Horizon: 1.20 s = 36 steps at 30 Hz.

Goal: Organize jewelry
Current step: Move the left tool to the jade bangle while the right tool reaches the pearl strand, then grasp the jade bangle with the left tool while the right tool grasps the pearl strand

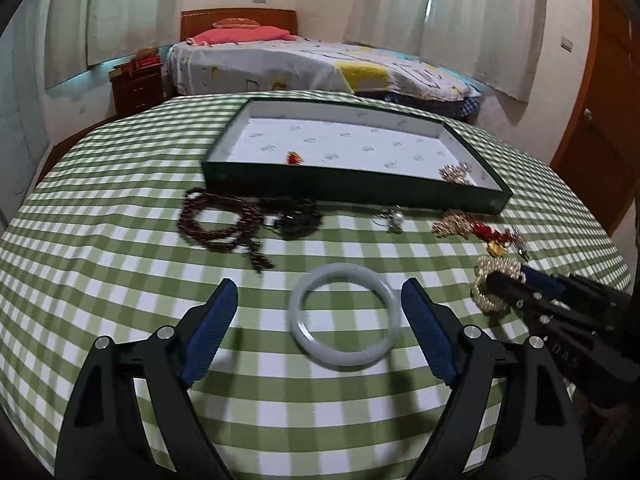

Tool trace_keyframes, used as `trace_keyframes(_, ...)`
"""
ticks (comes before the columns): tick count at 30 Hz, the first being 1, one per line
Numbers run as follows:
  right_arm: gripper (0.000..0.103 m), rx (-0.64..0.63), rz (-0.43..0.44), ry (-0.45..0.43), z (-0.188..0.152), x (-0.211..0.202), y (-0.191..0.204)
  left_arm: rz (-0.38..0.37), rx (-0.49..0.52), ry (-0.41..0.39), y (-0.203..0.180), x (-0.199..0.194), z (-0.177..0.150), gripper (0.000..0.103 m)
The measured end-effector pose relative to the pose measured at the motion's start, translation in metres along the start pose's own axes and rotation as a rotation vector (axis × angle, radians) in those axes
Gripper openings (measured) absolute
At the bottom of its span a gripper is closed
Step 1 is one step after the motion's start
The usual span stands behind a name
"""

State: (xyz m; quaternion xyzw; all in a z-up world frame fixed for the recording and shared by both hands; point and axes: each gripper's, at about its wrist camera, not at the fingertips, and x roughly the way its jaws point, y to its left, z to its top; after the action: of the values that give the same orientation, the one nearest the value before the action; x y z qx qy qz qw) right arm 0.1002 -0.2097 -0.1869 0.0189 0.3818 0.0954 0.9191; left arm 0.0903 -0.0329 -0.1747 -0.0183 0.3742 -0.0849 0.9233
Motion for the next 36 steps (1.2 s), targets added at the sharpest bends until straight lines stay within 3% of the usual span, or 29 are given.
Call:
trace_keyframes(9, 0.025, 0.042, 0.005, -0.004, 0.001, 0.0, -0.013, -0.008, 0.001, 0.071, -0.01, 0.025, -0.004, 0.082)
trace_keyframes(16, 0.025, 0.047, 0.013, -0.004, 0.0, 0.0, -0.014, 0.021, 0.03, 0.068, -0.017, 0.028, -0.005, 0.083)
trace_keyframes(19, 0.024, 0.044, 0.014, -0.004, 0.0, 0.0, -0.014, 0.033, 0.048, 0.061, -0.02, 0.027, -0.005, 0.069)
trace_keyframes(27, 0.024, 0.03, 0.018, -0.011, 0.0, -0.002, -0.01, 0.024, 0.046, 0.047, -0.018, 0.023, -0.006, 0.069)
trace_keyframes(36, 0.024, 0.027, 0.021, -0.045, 0.006, -0.012, -0.008, 0.043, 0.069, -0.039, -0.018, 0.002, 0.006, 0.069)
